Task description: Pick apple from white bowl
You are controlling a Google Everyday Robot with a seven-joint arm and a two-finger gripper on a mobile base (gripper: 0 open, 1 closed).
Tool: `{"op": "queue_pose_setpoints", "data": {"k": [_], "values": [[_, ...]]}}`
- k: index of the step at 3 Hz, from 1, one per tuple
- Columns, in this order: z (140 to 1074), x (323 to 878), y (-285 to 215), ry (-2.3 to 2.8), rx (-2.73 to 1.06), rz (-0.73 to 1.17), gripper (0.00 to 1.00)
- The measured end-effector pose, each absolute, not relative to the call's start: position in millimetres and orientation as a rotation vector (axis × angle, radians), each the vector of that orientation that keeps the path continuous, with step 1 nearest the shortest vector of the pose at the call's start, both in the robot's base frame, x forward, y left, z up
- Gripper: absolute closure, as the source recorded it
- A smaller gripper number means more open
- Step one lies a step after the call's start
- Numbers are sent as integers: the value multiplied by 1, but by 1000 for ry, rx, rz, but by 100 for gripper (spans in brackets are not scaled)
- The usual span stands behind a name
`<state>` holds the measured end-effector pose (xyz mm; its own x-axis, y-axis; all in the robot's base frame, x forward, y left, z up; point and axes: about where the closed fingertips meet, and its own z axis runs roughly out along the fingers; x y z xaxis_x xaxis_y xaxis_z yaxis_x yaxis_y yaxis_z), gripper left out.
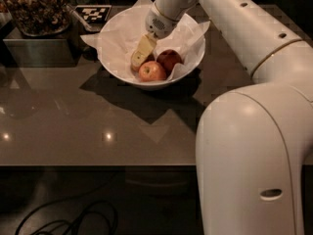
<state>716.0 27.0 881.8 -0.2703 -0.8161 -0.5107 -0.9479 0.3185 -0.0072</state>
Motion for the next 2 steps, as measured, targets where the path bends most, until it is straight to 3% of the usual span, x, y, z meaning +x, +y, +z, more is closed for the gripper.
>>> {"op": "queue_pose_setpoints", "data": {"k": [2], "values": [[868, 713, 20, 2197, -1537, 476, 29]]}}
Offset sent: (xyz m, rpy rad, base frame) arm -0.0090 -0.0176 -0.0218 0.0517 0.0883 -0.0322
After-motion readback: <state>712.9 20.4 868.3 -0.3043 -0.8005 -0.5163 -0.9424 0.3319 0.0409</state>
